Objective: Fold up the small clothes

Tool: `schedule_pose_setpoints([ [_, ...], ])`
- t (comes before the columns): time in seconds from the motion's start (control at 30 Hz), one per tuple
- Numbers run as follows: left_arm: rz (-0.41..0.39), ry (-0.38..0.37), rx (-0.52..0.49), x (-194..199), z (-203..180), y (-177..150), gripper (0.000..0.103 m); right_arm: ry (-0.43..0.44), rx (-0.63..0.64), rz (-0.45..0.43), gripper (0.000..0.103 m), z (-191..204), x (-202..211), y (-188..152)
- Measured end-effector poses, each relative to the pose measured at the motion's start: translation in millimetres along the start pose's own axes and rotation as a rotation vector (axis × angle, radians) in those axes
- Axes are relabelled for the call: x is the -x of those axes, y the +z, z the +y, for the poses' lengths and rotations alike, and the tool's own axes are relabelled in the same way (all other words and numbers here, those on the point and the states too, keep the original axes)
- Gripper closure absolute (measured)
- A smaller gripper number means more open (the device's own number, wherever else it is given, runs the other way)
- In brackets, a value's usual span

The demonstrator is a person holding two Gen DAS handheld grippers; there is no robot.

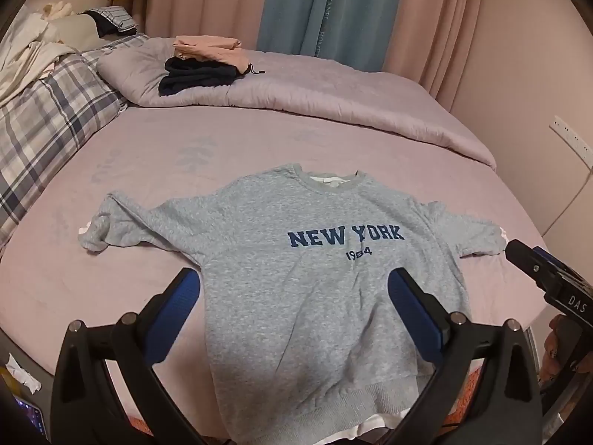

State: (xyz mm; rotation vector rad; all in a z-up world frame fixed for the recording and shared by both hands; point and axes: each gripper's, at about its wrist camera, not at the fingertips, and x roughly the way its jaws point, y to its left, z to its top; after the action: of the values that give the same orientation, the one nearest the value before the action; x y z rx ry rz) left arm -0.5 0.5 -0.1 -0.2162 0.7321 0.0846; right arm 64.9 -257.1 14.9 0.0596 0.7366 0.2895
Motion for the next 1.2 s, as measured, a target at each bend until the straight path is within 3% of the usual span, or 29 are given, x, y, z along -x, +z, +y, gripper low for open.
schedule_pose_setpoints([
  [0.37, 0.025, 0.010, -0.030, 6, -17, -8, 0.002, 0.032, -0.003, -0.004, 0.001, -1, -1, -4],
  [1.0, 0.028, -0.019, -0.012, -5, -15, -7, 0.002, 0.024, -0.020, 0.012, 0.001, -5, -5, -8],
  [1.2, 0.067, -0.025, 0.012, -9, -8, -10, 0.002, 0.024, -0.018, 0.013, 0.001, -4, -6, -8],
])
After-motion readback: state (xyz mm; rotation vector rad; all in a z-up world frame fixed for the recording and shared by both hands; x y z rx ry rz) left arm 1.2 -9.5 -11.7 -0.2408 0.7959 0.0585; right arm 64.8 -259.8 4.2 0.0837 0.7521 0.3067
